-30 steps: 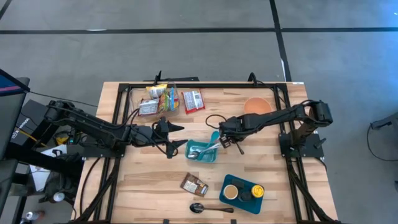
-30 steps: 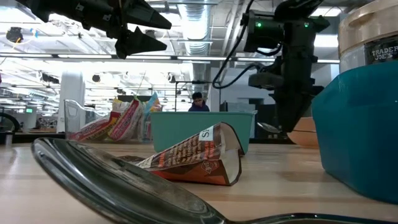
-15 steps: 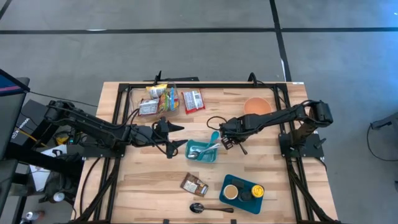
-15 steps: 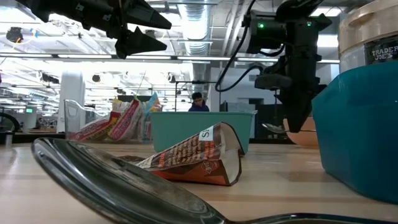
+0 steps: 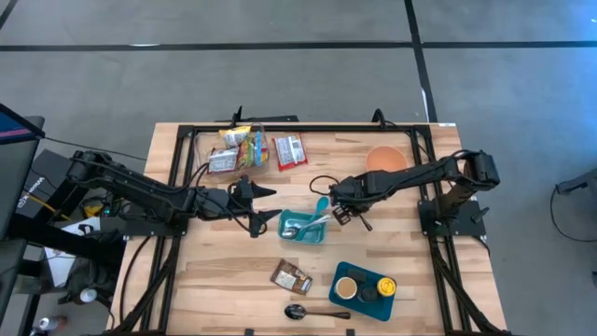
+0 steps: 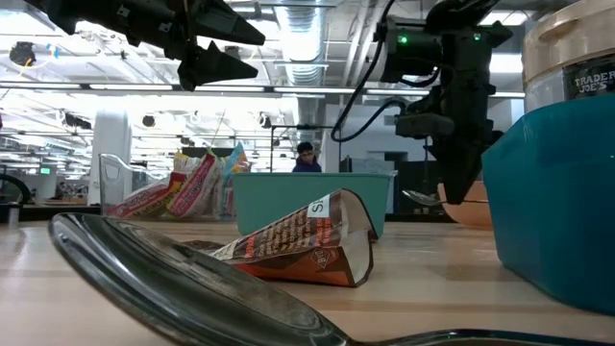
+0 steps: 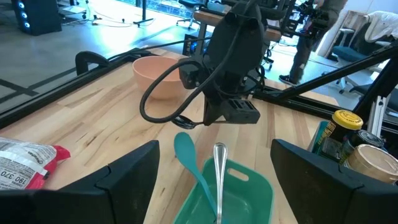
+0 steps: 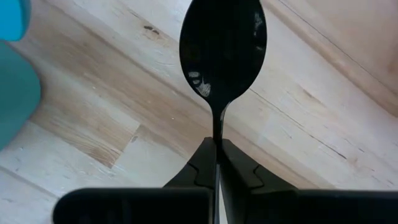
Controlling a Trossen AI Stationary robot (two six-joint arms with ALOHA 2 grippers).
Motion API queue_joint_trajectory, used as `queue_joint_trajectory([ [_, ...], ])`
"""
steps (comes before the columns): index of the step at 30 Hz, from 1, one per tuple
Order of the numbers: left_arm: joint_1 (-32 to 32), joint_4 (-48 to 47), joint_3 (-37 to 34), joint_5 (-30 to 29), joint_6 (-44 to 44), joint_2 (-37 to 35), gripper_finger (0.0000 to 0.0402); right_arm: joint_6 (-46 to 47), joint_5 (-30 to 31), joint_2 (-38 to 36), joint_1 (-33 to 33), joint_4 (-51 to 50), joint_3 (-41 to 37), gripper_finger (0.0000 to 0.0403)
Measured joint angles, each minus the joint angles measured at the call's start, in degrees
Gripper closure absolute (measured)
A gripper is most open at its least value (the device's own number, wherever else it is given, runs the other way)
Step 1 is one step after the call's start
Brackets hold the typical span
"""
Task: Pick & Place Food Item
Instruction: Put the top black tablespoon into the green bin
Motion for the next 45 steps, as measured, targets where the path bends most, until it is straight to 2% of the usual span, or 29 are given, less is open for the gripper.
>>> queue_joint_trajectory([
  [16, 0.01, 0.02, 0.00, 0.00, 0.00, 0.02, 0.0101, -1.12, -0.02, -9.86, 1.41, 1.11, 0.02, 0.0403],
  [20, 0.00, 0.02, 0.00, 0.00, 0.02, 0.02, 0.0101, -4.86, -0.02, -12.33, 3.14, 4.26, 0.02, 0.0403],
  [27, -0.01, 0.04, 0.00, 0.00, 1.23, 0.02, 0.0101, -12.81, -0.02, -15.06, 6.16, 15.96, 0.02, 0.0402],
  [34, -0.01, 0.00, 0.00, 0.01, 2.70, 0.02, 0.0101, -21.16, -0.04, -13.91, 7.04, 27.51, 0.09, 0.0401],
  [45, -0.42, -0.38, 0.00, 0.02, 5.79, 0.02, 0.0101, -30.05, -0.31, -7.68, 3.47, 28.94, 1.11, 0.0401],
])
